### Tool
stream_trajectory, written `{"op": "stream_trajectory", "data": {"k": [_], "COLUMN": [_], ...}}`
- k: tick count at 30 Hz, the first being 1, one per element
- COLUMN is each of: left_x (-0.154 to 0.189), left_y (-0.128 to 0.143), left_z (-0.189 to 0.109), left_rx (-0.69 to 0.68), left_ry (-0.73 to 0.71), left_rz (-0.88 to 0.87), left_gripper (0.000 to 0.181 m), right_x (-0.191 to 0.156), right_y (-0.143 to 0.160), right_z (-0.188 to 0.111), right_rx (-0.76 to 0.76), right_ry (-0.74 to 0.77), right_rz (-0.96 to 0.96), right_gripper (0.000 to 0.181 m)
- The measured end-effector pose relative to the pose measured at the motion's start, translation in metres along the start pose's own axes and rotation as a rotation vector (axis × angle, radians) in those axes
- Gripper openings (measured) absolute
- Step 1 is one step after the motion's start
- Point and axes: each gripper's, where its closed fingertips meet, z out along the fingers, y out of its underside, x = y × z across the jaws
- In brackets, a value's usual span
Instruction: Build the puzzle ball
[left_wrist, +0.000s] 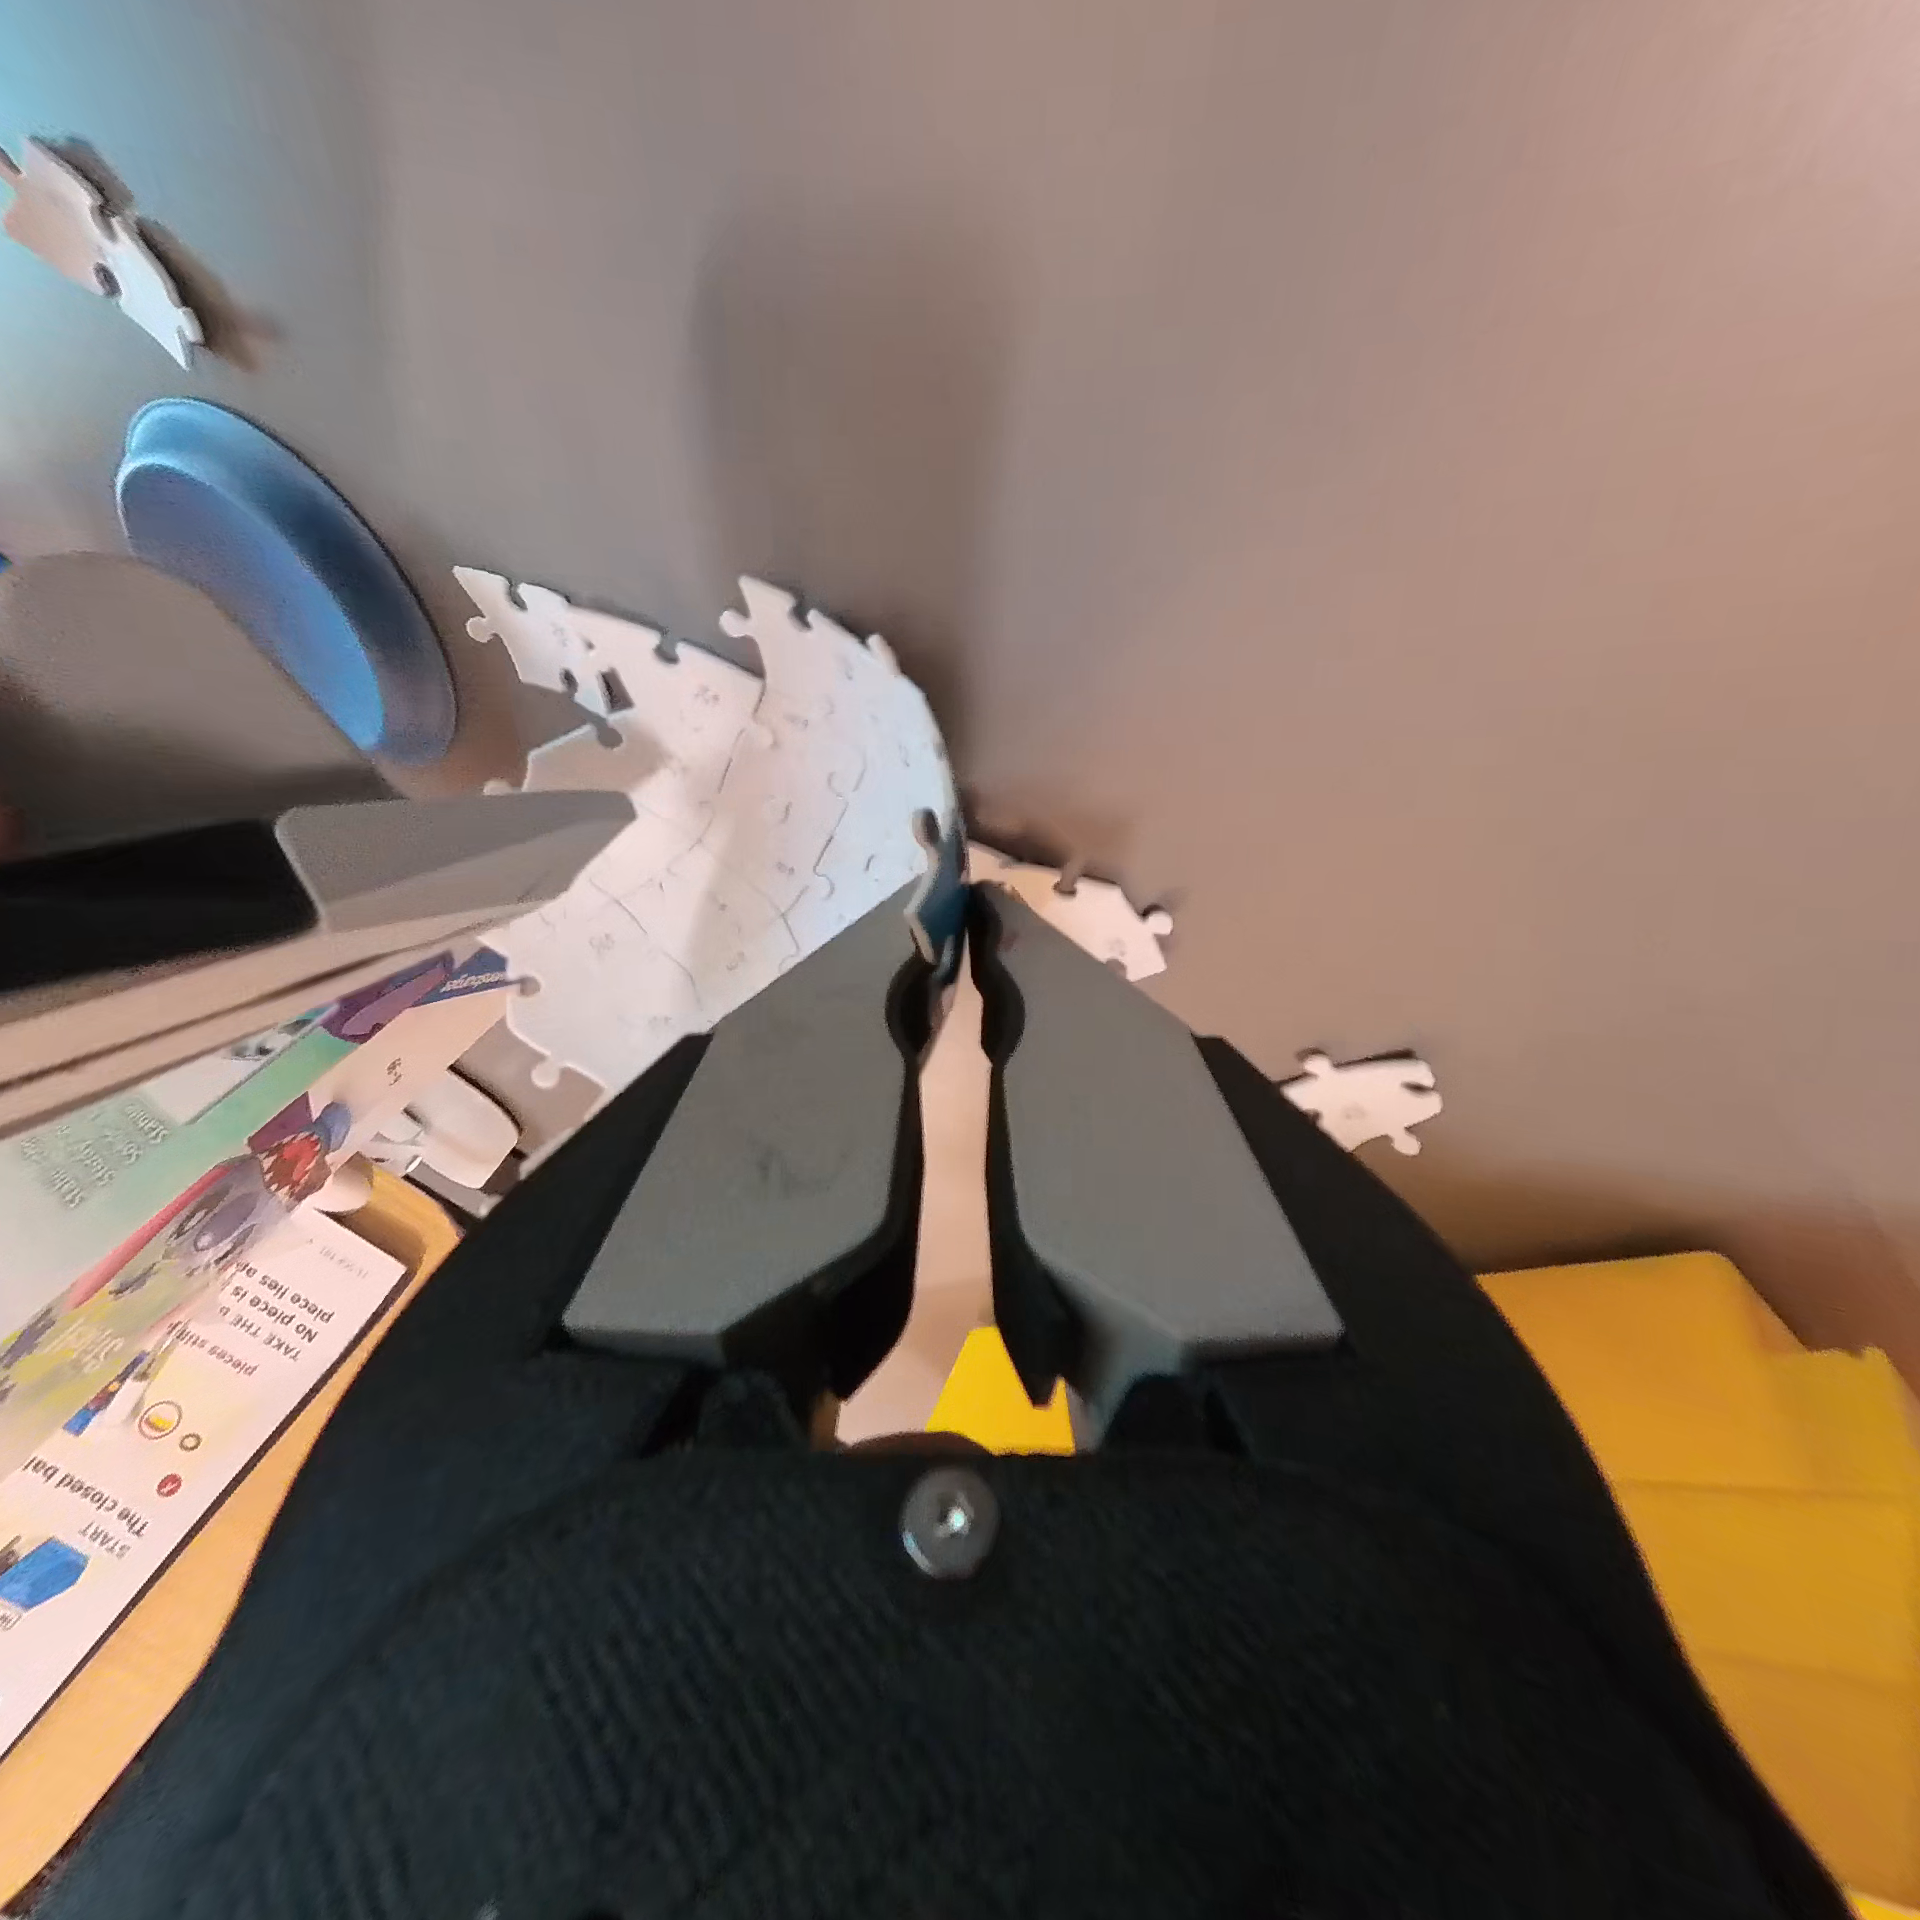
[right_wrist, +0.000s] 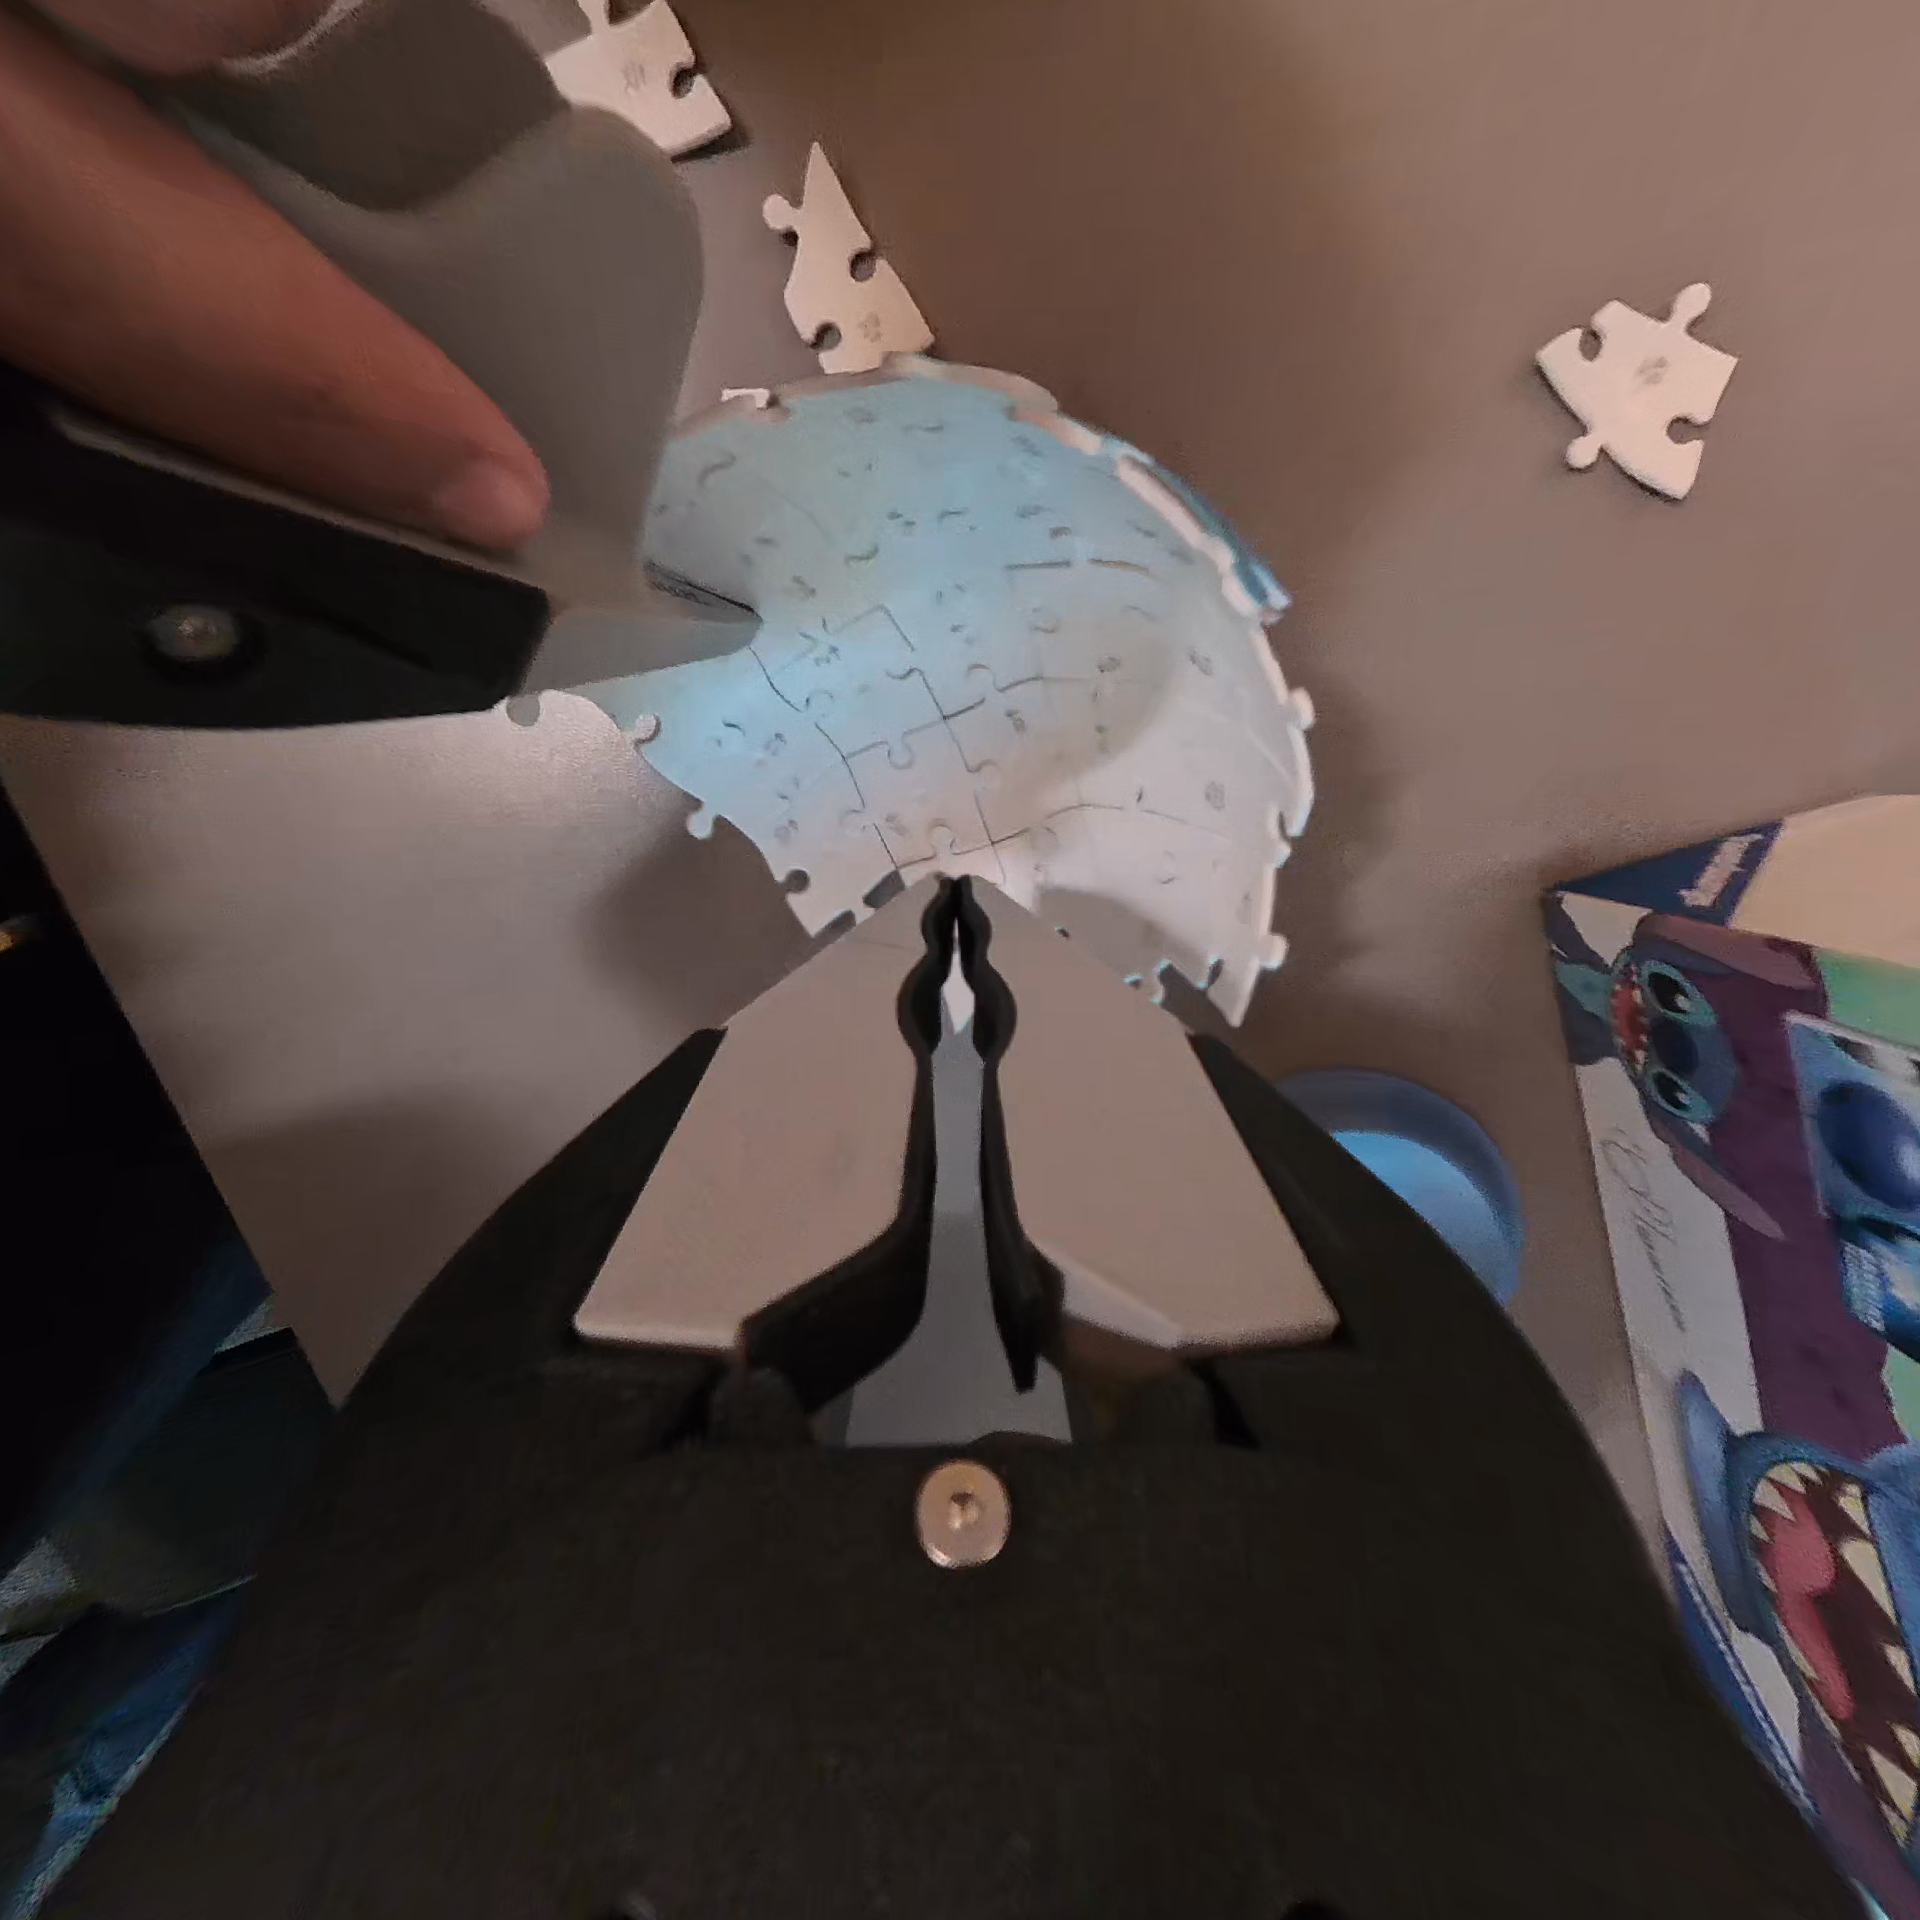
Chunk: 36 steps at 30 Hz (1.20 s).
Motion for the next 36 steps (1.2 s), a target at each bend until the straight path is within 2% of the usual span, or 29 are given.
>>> {"op": "stream_trajectory", "data": {"k": [7, 17, 26, 32, 36], "left_x": [-0.004, -0.003, -0.004, -0.004, -0.002], "left_y": [-0.002, -0.006, -0.006, -0.006, -0.006], "left_z": [-0.003, -0.003, -0.004, -0.004, -0.004], "left_rx": [0.015, 0.028, 0.028, 0.021, 0.014], "left_ry": [-0.006, 0.007, 0.014, 0.021, 0.029], "left_rz": [0.007, 0.01, 0.005, 0.006, 0.013], "left_gripper": [0.001, 0.003, 0.004, 0.003, 0.002], "right_x": [0.002, -0.006, -0.006, -0.006, 0.0], "right_y": [0.018, 0.014, 0.016, 0.016, 0.013], "right_z": [0.018, 0.034, 0.034, 0.032, 0.015], "right_rx": [-0.065, -0.043, -0.117, -0.037, 0.026], "right_ry": [0.006, -0.056, 0.07, -0.013, -0.021], "right_rz": [0.007, 0.033, -0.038, 0.043, 0.086], "right_gripper": [0.0, 0.0, 0.0, 0.0, 0.0]}}
